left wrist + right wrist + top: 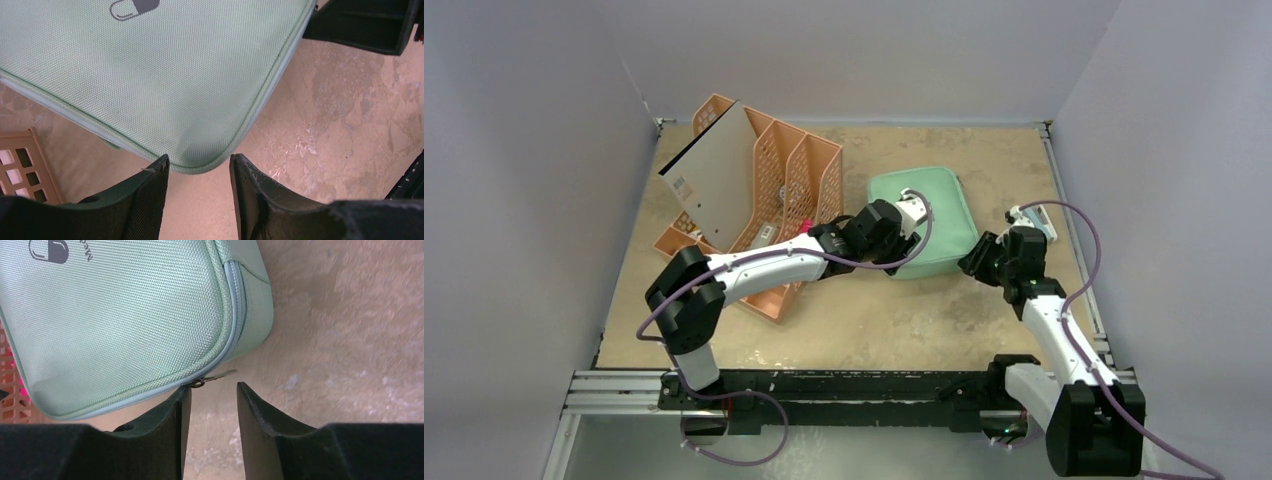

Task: Organize the medicine kit
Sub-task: Zip the medicine box at the center of the board.

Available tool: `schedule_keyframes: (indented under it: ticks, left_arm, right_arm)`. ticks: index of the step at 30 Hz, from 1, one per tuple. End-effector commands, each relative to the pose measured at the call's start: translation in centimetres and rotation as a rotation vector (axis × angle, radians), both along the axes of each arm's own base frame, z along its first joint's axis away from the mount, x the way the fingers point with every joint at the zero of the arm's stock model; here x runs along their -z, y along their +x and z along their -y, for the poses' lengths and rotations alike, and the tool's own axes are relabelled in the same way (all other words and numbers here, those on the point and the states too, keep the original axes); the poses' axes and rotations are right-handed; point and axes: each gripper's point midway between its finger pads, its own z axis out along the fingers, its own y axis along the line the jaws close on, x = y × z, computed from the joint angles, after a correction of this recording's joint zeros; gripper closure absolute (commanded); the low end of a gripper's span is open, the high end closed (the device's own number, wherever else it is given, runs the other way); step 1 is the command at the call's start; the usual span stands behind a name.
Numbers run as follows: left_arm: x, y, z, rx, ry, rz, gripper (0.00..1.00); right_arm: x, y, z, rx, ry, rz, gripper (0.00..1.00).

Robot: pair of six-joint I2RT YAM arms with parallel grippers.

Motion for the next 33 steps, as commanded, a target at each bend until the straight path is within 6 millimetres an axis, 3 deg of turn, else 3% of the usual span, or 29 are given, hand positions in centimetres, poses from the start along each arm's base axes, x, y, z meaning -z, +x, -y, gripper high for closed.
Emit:
schedule_keyframes:
  ticks: [1,11,20,33]
  left_arm:
    - [-0.7,-0.3,-0.2,0.023,0.000,0.005,0.53]
    - [0.5,0.4,0.1,0.012,0.019,0.001,0.57]
    - [-1.7,0.3,0.8,0.055,-0.028,0.034,0.58]
    - [-1.8,0.6,1.7,0.113,-0.056,0.093,0.58]
  right_arm:
    - [-1.9,3.4,0.4,-0.077,-0.093,0.177,0.58]
    - [-3.2,4.7,-1.9,-0.296,-0.106,0.297,0.61]
    - [-4.3,5.4,-0.1,-0.397,-0.355,0.409,0.60]
    - [-1.0,6.3,0.6,-0.490,-0.466,0.384,0.61]
